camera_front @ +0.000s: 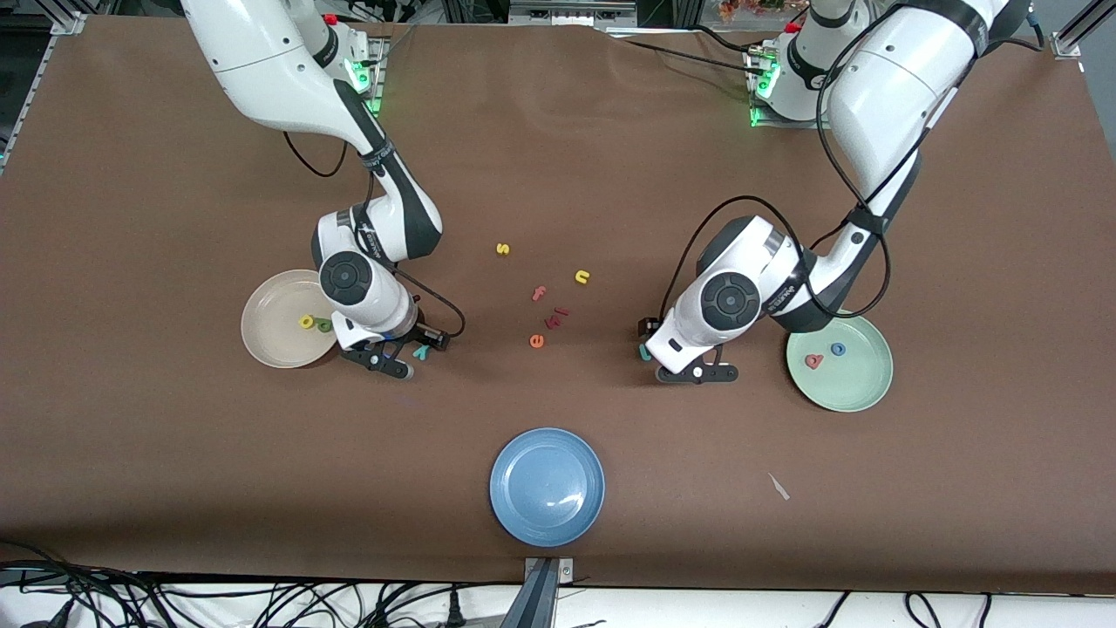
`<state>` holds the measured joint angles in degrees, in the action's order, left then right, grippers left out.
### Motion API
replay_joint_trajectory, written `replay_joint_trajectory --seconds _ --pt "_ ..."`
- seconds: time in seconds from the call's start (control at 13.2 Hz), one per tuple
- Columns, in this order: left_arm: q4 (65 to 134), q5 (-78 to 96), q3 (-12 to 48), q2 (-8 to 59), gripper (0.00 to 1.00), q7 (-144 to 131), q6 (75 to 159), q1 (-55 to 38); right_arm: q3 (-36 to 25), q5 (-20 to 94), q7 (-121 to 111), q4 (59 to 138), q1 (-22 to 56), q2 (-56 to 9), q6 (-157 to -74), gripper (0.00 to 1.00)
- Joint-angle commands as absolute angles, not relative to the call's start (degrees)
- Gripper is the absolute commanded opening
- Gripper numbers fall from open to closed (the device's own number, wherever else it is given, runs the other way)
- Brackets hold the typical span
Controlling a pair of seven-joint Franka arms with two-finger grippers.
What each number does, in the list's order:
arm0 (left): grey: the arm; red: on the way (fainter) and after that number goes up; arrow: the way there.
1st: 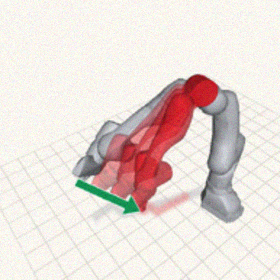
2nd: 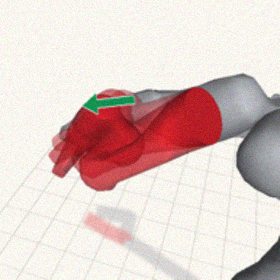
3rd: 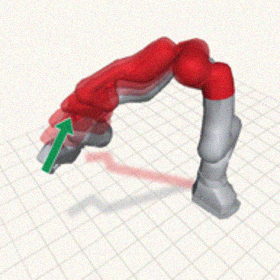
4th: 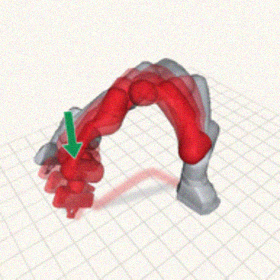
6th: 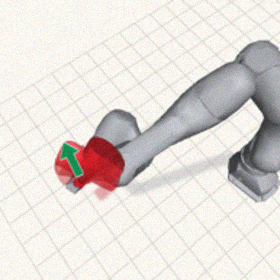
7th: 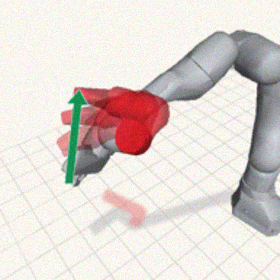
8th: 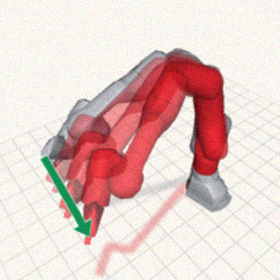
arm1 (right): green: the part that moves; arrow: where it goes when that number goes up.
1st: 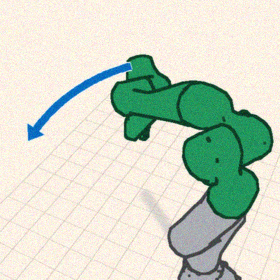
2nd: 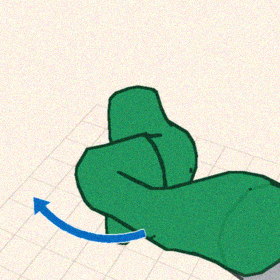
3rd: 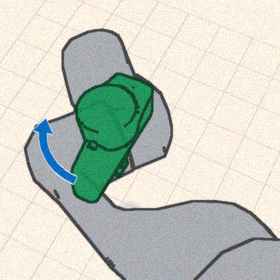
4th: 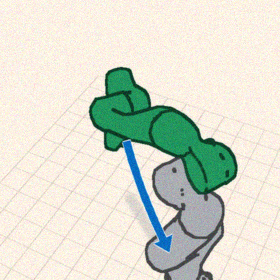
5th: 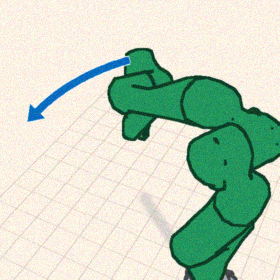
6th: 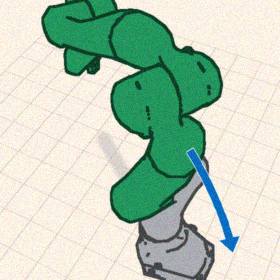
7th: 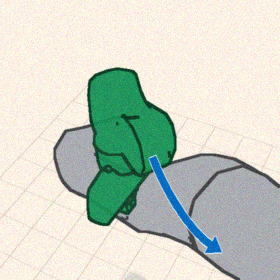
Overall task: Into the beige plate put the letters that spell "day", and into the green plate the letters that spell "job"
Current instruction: 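Reach the right gripper to cyan y while the left gripper reaches cyan l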
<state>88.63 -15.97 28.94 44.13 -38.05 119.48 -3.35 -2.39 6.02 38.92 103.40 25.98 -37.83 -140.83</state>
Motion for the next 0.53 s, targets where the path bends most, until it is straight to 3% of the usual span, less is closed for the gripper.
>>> replay_joint_trajectory --seconds 0.0,0.15,0.45 --pt "87.72 -17.58 28.92 46.84 0.68 -43.48 122.95 -4.56 -2.37 6.77 38.94 102.13 26.19 -38.76 -141.06 0.23" --pt "87.71 -17.84 28.83 47.28 0.61 -45.96 124.01 -5.8 -2.37 6.77 38.94 102.13 26.19 -38.76 -141.06 0.01" --pt "87.27 -17.75 28.65 49.48 0.58 -46.41 128.14 -5.98 -2.46 6.51 38.23 100.65 25.84 -38.5 -139.67 0.0"
